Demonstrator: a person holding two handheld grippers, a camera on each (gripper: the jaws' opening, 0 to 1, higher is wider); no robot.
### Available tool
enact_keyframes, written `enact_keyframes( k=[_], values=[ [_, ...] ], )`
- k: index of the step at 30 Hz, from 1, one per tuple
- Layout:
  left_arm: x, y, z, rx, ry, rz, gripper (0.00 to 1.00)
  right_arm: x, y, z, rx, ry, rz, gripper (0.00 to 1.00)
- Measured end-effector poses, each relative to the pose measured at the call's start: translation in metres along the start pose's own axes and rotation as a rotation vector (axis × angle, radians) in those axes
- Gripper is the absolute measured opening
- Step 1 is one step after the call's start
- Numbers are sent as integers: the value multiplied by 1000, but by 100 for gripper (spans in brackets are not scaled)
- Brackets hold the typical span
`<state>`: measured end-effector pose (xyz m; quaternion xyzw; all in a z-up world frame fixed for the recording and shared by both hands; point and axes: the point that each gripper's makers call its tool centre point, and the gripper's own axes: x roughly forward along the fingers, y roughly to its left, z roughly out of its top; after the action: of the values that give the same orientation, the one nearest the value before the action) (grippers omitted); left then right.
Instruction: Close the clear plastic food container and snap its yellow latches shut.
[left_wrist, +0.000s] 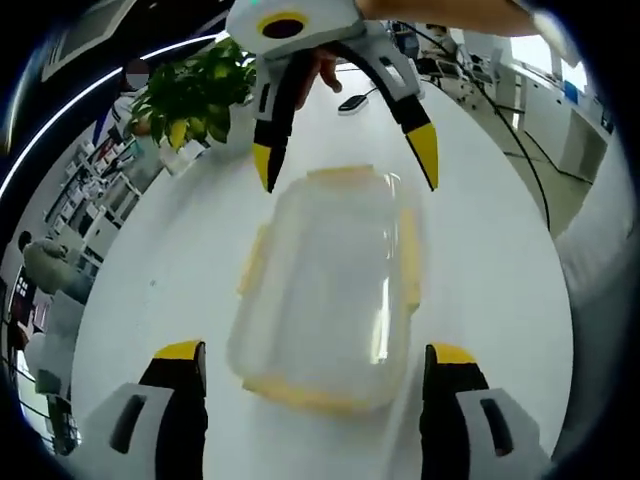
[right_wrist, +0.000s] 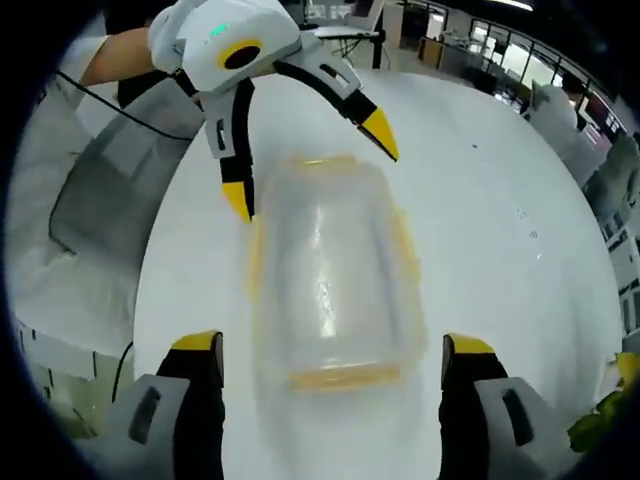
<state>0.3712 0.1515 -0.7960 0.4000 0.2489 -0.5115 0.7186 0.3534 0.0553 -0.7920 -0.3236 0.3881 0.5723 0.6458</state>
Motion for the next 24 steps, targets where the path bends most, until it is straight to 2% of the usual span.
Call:
enact_keyframes(
  k=[10, 15, 18, 21, 24],
  values=[
    [6, 1, 0, 20, 8, -17, 84, 6, -1, -6, 5, 16, -10, 86],
    [7, 2, -2, 30, 17, -19, 76, 8, -2, -9, -4, 32, -17, 82],
    [8, 2, -2, 29, 15, -28, 75, 9, -3, -9, -5, 32, -20, 81],
    [8, 1, -3, 25, 16, -37, 74, 9, -7, -11, -36, 48, -43, 74],
    [9, 0, -4, 25, 21, -36, 74, 9, -7, -10, -38, 46, -36, 73]
  ],
)
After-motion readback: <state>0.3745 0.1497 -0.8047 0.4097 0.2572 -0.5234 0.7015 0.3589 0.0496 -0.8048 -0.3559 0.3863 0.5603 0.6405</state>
